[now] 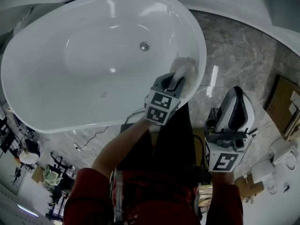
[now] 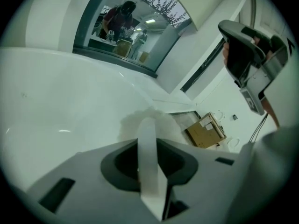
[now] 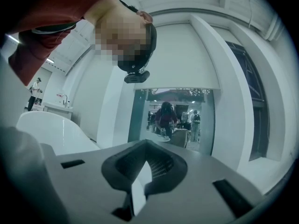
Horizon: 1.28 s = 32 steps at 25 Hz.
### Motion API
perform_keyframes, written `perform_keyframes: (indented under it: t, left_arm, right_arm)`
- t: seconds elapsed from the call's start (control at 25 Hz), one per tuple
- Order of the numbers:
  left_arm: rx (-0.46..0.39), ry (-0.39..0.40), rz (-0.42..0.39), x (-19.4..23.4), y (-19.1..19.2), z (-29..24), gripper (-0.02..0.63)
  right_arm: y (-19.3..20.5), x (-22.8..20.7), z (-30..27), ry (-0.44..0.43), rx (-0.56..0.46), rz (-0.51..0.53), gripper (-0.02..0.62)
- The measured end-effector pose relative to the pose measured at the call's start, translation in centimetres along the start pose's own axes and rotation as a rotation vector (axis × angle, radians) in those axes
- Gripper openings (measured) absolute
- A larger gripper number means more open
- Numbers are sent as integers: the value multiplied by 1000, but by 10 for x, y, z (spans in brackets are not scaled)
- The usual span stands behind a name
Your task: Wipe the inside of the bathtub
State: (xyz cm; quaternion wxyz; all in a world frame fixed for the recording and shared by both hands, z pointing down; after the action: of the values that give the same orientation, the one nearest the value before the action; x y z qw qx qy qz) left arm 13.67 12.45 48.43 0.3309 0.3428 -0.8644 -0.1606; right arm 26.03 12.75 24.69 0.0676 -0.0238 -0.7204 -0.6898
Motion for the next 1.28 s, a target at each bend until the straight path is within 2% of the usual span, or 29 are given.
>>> perform_keyframes:
  t: [0.2,0.56,0.8,1.0,1.28]
  left_arm:
    - [1,1,-48,4,0,-16,98]
    - [9,-24,-26,40,22,-47,98]
    - [34,-23,36,82,52,-81,98]
    - [44,-60,25,123,70,-111,98]
    - [72,-169,79,175,112,-151,98]
  right_arm:
    - [12,-1,-1,-20,9,-10,11]
    - [44,6,-19,-84,36,-49,11]
    - [80,26,-43,-173,61,-70,11]
    - [109,35,-64,-219,66,-96,11]
    - [122,45,-78,-314,48,-123,11]
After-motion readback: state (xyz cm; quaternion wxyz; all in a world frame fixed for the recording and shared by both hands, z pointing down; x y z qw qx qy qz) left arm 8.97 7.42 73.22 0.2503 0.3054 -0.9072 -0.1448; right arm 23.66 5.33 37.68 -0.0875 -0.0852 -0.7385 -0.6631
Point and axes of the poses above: the fingertips, and each gripper's own axes: z backward along the fingers, x to its left, y out of its underside, the point moved 5 cm from there along z, backward along the fingers, and after that the axes turned 1 degree about -y, right-handed, at the moved point
